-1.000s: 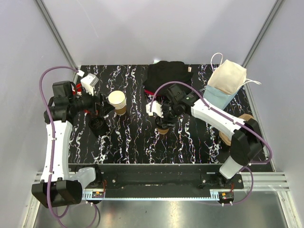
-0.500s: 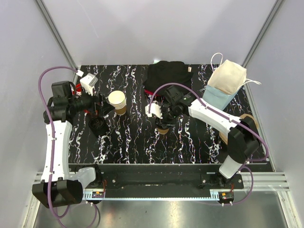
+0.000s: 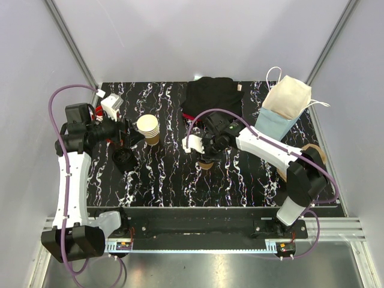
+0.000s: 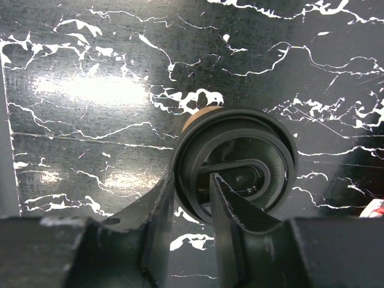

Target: Pack the takeout coffee

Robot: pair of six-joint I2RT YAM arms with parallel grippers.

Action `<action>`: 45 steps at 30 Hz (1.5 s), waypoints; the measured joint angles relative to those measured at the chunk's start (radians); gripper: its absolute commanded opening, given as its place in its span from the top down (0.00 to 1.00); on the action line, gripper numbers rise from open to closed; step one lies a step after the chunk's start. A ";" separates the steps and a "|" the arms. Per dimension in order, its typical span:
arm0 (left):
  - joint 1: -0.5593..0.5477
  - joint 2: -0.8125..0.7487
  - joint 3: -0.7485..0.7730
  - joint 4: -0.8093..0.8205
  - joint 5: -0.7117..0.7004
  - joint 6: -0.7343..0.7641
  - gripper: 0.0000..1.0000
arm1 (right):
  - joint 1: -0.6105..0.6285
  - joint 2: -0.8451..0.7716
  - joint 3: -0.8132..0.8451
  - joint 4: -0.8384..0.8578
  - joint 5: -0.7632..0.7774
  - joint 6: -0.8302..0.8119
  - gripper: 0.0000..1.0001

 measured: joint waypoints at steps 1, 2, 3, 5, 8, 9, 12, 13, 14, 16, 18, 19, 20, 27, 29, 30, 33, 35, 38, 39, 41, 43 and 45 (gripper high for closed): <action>0.001 0.000 -0.001 0.001 0.000 0.000 0.01 | 0.002 0.002 0.000 0.000 0.000 0.000 0.68; 0.002 0.000 -0.001 0.000 0.000 0.000 0.01 | 0.004 0.005 -0.002 0.000 0.002 0.000 0.69; 0.003 0.000 -0.001 0.001 0.001 0.000 0.01 | 0.005 0.007 -0.002 0.000 0.003 -0.001 0.71; 0.006 0.000 -0.001 0.001 0.005 0.000 0.01 | 0.008 0.007 -0.002 0.000 0.010 -0.003 0.74; 0.010 0.000 -0.001 0.001 0.011 0.000 0.01 | 0.011 0.007 -0.002 0.000 0.015 -0.003 0.77; 0.011 0.000 -0.001 0.001 0.014 0.000 0.01 | 0.012 0.008 -0.002 0.000 0.021 -0.003 0.77; 0.014 0.000 -0.001 0.001 0.022 0.000 0.01 | 0.013 0.010 -0.002 0.001 0.027 -0.004 0.85; 0.014 0.000 -0.001 0.001 0.024 0.000 0.01 | 0.013 0.010 -0.002 0.002 0.027 -0.004 0.87; 0.016 0.000 -0.001 0.001 0.025 -0.001 0.01 | 0.014 0.010 -0.002 0.002 0.029 -0.004 0.93; 0.018 0.000 -0.001 0.001 0.026 -0.002 0.01 | 0.018 0.010 0.000 0.000 0.034 -0.004 0.96; 0.018 0.001 -0.001 0.001 0.029 -0.003 0.01 | 0.023 0.010 0.003 -0.003 0.043 -0.003 1.00; 0.019 0.001 -0.001 0.001 0.029 -0.004 0.01 | 0.025 0.011 0.004 -0.005 0.045 -0.003 1.00; 0.019 0.002 -0.001 0.001 0.030 -0.005 0.01 | 0.027 0.012 0.006 -0.006 0.049 -0.003 1.00; 0.022 0.011 -0.002 0.001 0.036 -0.010 0.01 | 0.032 0.029 0.052 -0.057 0.073 0.024 1.00; 0.022 0.012 -0.003 0.000 0.037 -0.010 0.01 | 0.032 0.029 0.072 -0.072 0.078 0.040 1.00; 0.022 0.012 -0.003 0.002 0.038 -0.010 0.01 | 0.032 0.029 0.084 -0.077 0.080 0.047 1.00; 0.022 0.012 -0.003 0.002 0.042 -0.010 0.01 | 0.032 0.028 0.119 -0.088 0.097 0.073 1.00; 0.022 0.012 -0.003 0.001 0.045 -0.010 0.01 | 0.032 0.023 0.143 -0.089 0.111 0.096 1.00; 0.022 0.012 -0.003 0.001 0.049 -0.010 0.01 | 0.033 0.002 0.182 -0.089 0.145 0.130 1.00; 0.022 0.012 -0.003 0.001 0.051 -0.010 0.01 | 0.033 -0.008 0.193 -0.087 0.159 0.145 1.00; 0.022 0.012 -0.003 0.001 0.054 -0.010 0.01 | 0.033 -0.034 0.212 -0.083 0.188 0.166 1.00; 0.022 0.012 -0.003 0.001 0.059 -0.010 0.01 | 0.033 -0.069 0.231 -0.077 0.228 0.188 1.00; 0.022 0.012 -0.003 0.001 0.063 -0.010 0.01 | 0.033 -0.108 0.251 -0.067 0.273 0.206 1.00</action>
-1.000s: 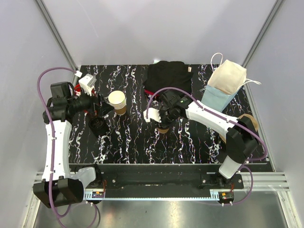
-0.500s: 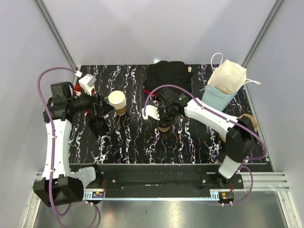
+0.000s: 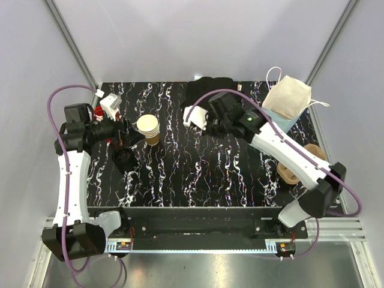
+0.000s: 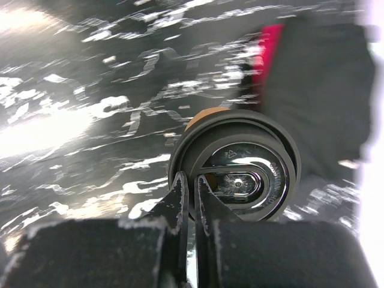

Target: Pack the takeout coffee

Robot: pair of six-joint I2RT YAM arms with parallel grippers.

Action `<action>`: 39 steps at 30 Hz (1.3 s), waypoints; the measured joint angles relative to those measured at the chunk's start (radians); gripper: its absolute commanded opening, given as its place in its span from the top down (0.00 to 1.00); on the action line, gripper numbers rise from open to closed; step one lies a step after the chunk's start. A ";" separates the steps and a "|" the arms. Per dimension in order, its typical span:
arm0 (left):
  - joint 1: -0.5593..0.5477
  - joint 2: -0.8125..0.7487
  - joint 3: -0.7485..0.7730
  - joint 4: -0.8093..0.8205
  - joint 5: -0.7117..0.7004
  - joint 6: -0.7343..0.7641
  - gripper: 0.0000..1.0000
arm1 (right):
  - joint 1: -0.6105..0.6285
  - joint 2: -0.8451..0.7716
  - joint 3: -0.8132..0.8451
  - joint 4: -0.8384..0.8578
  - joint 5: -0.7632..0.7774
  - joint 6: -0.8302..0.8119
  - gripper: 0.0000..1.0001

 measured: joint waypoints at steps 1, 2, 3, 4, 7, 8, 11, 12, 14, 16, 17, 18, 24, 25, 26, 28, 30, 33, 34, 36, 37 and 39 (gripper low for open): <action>-0.002 0.001 0.000 0.000 0.002 0.000 0.01 | 0.000 -0.020 0.008 0.011 0.029 0.004 1.00; -0.005 0.002 0.000 0.000 0.003 0.000 0.01 | 0.000 -0.040 0.017 0.020 0.061 0.008 1.00; -0.010 0.005 0.000 0.000 0.003 0.000 0.01 | 0.000 -0.062 0.023 0.032 0.090 0.010 1.00; -0.017 0.008 0.000 0.000 0.003 0.000 0.01 | 0.000 -0.084 0.027 0.043 0.122 0.010 1.00; -0.048 0.015 0.000 0.000 0.003 0.000 0.01 | 0.000 -0.149 0.035 0.081 0.214 0.005 1.00; -0.057 0.015 0.000 0.000 0.003 0.000 0.01 | -0.001 -0.167 0.039 0.092 0.244 0.001 1.00; -0.090 0.015 0.000 0.000 0.000 0.001 0.01 | -0.009 -0.217 0.046 0.138 0.327 -0.016 1.00; -0.109 0.015 0.000 0.000 -0.009 0.001 0.01 | -0.016 -0.232 0.047 0.155 0.352 -0.023 1.00; -0.159 0.015 0.001 0.000 -0.025 0.004 0.01 | -0.041 -0.261 0.047 0.189 0.398 -0.034 1.00; -0.207 0.015 0.001 0.000 -0.043 0.008 0.01 | -0.075 -0.286 0.047 0.222 0.437 -0.043 1.00; -0.228 0.015 0.001 0.000 -0.048 0.011 0.01 | -0.092 -0.297 0.047 0.237 0.455 -0.047 1.00; -0.239 0.015 0.001 0.000 -0.051 0.013 0.01 | -0.105 -0.314 0.046 0.257 0.481 -0.056 1.00; -0.249 0.015 0.001 0.000 -0.074 0.020 0.01 | -0.174 -0.389 0.018 0.355 0.583 -0.096 1.00; -0.249 0.015 0.001 0.001 -0.075 0.020 0.01 | -0.182 -0.398 0.010 0.368 0.599 -0.104 1.00; -0.249 0.015 0.001 0.000 -0.075 0.021 0.01 | -0.190 -0.404 0.002 0.380 0.614 -0.111 1.00; -0.249 0.015 0.000 0.001 -0.076 0.021 0.01 | -0.210 -0.409 -0.014 0.399 0.642 -0.119 1.00; -0.249 0.015 0.000 0.002 -0.076 0.022 0.01 | -0.231 -0.409 -0.032 0.414 0.662 -0.122 1.00; -0.249 0.014 0.000 0.004 -0.079 0.023 0.01 | -0.260 -0.409 -0.066 0.416 0.684 -0.122 1.00; -0.249 0.014 0.000 0.005 -0.080 0.023 0.01 | -0.269 -0.409 -0.077 0.416 0.687 -0.122 1.00; -0.249 0.013 0.000 0.008 -0.082 0.023 0.01 | -0.287 -0.407 -0.097 0.411 0.689 -0.117 1.00; -0.249 0.012 -0.001 0.008 -0.083 0.023 0.01 | -0.296 -0.404 -0.102 0.403 0.687 -0.111 1.00; -0.249 0.012 -0.002 0.010 -0.083 0.023 0.01 | -0.317 -0.393 -0.104 0.386 0.682 -0.094 1.00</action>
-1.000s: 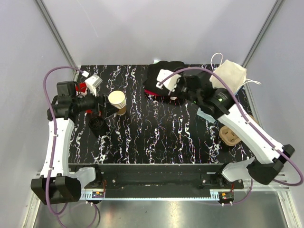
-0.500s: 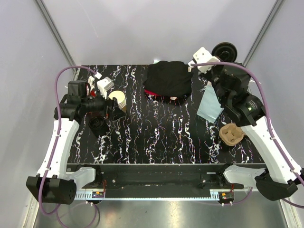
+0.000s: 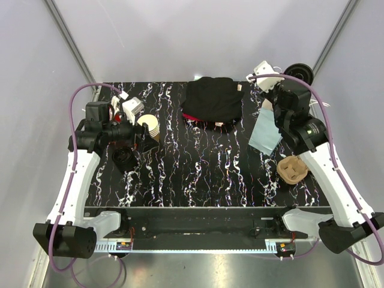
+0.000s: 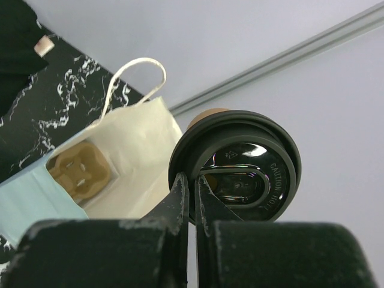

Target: Pack the takeout coffee

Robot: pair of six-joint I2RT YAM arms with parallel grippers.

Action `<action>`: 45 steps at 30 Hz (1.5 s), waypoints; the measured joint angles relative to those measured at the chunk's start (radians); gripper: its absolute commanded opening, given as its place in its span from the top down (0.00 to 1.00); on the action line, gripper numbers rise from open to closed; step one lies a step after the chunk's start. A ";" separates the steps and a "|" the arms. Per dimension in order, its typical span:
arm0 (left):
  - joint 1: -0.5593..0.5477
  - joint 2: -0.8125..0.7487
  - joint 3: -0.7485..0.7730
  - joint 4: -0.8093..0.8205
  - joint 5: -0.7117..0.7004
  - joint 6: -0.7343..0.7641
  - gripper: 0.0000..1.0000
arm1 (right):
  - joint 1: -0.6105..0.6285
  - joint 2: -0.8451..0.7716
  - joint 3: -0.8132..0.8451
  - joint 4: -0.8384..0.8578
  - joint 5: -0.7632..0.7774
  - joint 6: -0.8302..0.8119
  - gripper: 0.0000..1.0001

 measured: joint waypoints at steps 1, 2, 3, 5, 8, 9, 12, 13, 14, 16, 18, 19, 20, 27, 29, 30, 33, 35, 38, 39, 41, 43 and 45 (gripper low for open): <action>0.000 0.000 -0.001 0.002 -0.001 0.000 0.01 | -0.010 0.004 0.000 -0.010 -0.003 0.010 1.00; 0.000 0.000 -0.003 0.005 -0.001 0.000 0.01 | -0.027 0.009 0.000 -0.024 -0.016 0.026 1.00; 0.000 0.000 -0.006 0.007 -0.001 0.000 0.01 | -0.037 0.013 0.000 -0.035 -0.025 0.037 1.00; 0.000 0.000 -0.010 0.011 -0.002 0.000 0.01 | -0.063 0.026 0.000 -0.065 -0.051 0.064 1.00; 0.000 0.000 -0.013 0.012 -0.003 0.000 0.01 | -0.093 0.057 0.000 -0.106 -0.100 0.103 1.00; 0.000 0.000 -0.013 0.012 -0.003 0.000 0.01 | -0.101 0.070 0.000 -0.121 -0.122 0.114 1.00; 0.000 0.000 -0.014 0.013 -0.004 0.001 0.01 | -0.129 0.109 0.000 -0.163 -0.186 0.148 1.00; 0.000 0.000 -0.014 0.013 -0.004 0.001 0.01 | -0.138 0.120 0.000 -0.175 -0.208 0.158 1.00; 0.000 0.000 -0.014 0.013 -0.004 0.000 0.01 | -0.148 0.129 0.000 -0.186 -0.229 0.168 1.00; 0.000 0.000 -0.015 0.013 -0.004 0.001 0.01 | -0.168 0.144 0.000 -0.205 -0.261 0.183 1.00; 0.000 0.000 -0.015 0.013 -0.004 0.001 0.01 | -0.185 0.153 0.000 -0.225 -0.293 0.197 1.00; 0.000 0.000 -0.015 0.013 -0.004 0.001 0.01 | -0.191 0.156 0.000 -0.232 -0.306 0.202 1.00; 0.000 0.000 -0.016 0.013 -0.004 0.001 0.01 | -0.197 0.159 0.000 -0.241 -0.322 0.207 1.00; 0.000 0.000 -0.023 0.015 -0.004 0.001 0.01 | -0.216 0.185 0.010 -0.319 -0.444 0.238 1.00; 0.000 -0.001 -0.023 0.015 -0.004 0.001 0.01 | -0.216 0.196 0.019 -0.342 -0.471 0.244 1.00; 0.000 -0.001 -0.024 0.016 -0.004 0.001 0.01 | -0.216 0.201 0.023 -0.351 -0.480 0.246 1.00; 0.000 -0.001 -0.025 0.016 -0.004 0.001 0.01 | -0.216 0.209 0.039 -0.380 -0.508 0.254 1.00; 0.000 -0.001 -0.025 0.017 -0.004 0.001 0.01 | -0.216 0.213 0.054 -0.404 -0.528 0.262 1.00; 0.000 -0.001 -0.026 0.018 -0.004 0.001 0.01 | -0.216 0.214 0.075 -0.435 -0.565 0.275 1.00; 0.000 -0.001 -0.026 0.018 -0.004 0.001 0.01 | -0.216 0.214 0.083 -0.445 -0.576 0.280 1.00; 0.000 -0.001 -0.026 0.018 -0.004 0.001 0.01 | -0.217 0.216 0.103 -0.470 -0.603 0.292 1.00; 0.000 -0.001 -0.026 0.019 -0.004 0.001 0.01 | -0.217 0.220 0.122 -0.488 -0.629 0.304 1.00; 0.000 -0.001 -0.026 0.019 -0.004 0.001 0.01 | -0.218 0.226 0.136 -0.501 -0.652 0.314 1.00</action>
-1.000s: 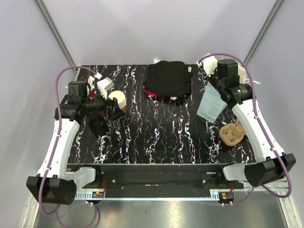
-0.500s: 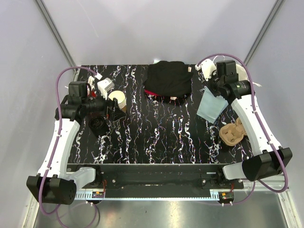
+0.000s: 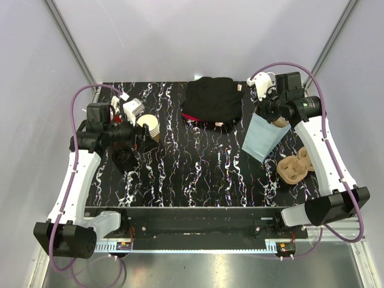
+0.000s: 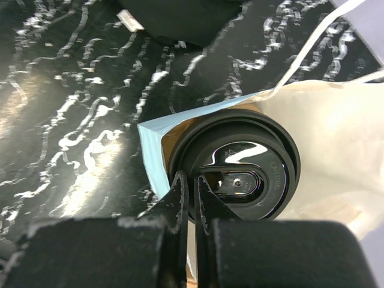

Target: Pack the takeout coffee

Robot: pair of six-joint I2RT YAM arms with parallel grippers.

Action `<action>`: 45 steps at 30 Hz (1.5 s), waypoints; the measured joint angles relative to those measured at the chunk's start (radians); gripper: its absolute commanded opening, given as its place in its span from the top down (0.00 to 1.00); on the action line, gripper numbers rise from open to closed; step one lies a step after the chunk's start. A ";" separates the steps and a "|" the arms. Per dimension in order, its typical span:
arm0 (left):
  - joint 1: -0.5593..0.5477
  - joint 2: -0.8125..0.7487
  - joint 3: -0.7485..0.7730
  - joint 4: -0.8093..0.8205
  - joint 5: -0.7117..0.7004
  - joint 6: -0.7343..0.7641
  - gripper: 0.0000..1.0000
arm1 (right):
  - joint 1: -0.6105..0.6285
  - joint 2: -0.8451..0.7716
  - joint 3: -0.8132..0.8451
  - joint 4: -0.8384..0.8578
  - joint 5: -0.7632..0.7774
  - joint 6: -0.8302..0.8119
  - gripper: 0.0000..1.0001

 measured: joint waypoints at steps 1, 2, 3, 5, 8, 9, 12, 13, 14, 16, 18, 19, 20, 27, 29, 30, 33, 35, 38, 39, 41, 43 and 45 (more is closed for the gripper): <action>0.000 0.000 0.000 0.000 0.000 0.000 0.01 | 0.000 0.005 0.006 -0.009 -0.014 0.008 1.00; 0.000 0.000 0.000 0.000 0.000 0.000 0.01 | 0.000 0.010 0.009 -0.013 -0.027 0.013 1.00; 0.000 0.000 0.000 0.000 0.000 0.000 0.01 | -0.001 0.016 0.012 -0.019 -0.037 0.019 1.00; 0.000 0.000 0.000 0.000 0.000 0.000 0.01 | -0.001 0.030 0.013 -0.029 -0.062 0.028 1.00; 0.000 0.000 0.000 0.000 0.000 0.000 0.01 | -0.001 0.056 0.013 -0.039 -0.103 0.041 1.00; 0.000 0.000 0.000 0.000 0.000 0.000 0.01 | -0.001 0.063 0.013 -0.039 -0.114 0.046 1.00; 0.000 0.000 0.000 0.000 0.000 0.000 0.01 | 0.003 0.073 0.013 -0.055 -0.144 0.065 1.00; 0.000 0.000 0.000 0.000 0.000 0.000 0.01 | 0.006 0.075 0.013 -0.060 -0.151 0.071 1.00; 0.000 0.000 0.000 0.000 0.000 0.000 0.01 | 0.011 0.077 0.013 -0.063 -0.156 0.076 1.00; 0.000 0.000 0.000 0.000 0.000 0.000 0.01 | 0.033 0.080 0.015 -0.065 -0.157 0.086 1.00; 0.000 0.000 0.000 0.000 0.000 0.000 0.01 | 0.065 0.085 0.016 -0.065 -0.154 0.097 1.00; 0.000 0.000 0.000 0.000 0.000 0.000 0.01 | 0.089 0.087 0.016 -0.065 -0.150 0.104 1.00; 0.000 0.000 0.000 0.000 0.000 0.000 0.01 | 0.111 0.089 0.016 -0.065 -0.148 0.111 1.00; 0.000 0.000 0.000 0.000 0.000 0.000 0.01 | 0.233 0.130 0.045 -0.064 -0.124 0.158 1.00; 0.000 0.000 0.000 0.001 0.000 0.000 0.01 | 0.257 0.153 0.066 -0.061 -0.120 0.172 1.00; 0.000 0.000 0.000 0.000 0.000 0.000 0.01 | 0.270 0.164 0.076 -0.059 -0.116 0.178 1.00; 0.000 0.000 0.000 0.000 0.000 0.000 0.01 | 0.310 0.201 0.101 -0.056 -0.103 0.197 1.00; 0.000 0.000 0.000 0.000 0.000 0.000 0.01 | 0.336 0.225 0.117 -0.058 -0.097 0.208 1.00; 0.000 0.000 0.000 0.000 0.000 0.000 0.01 | 0.376 0.278 0.166 -0.062 -0.085 0.232 1.00; 0.000 0.000 0.000 0.000 0.000 0.000 0.01 | 0.386 0.293 0.181 -0.061 -0.081 0.238 1.00; 0.000 0.000 0.000 0.000 0.000 0.000 0.01 | 0.407 0.318 0.211 -0.065 -0.075 0.251 1.00; 0.000 0.000 0.000 0.001 0.000 0.000 0.01 | 0.431 0.339 0.240 -0.069 -0.068 0.258 1.00; 0.000 0.000 0.000 0.001 -0.002 0.000 0.01 | 0.463 0.354 0.266 -0.078 -0.057 0.262 1.00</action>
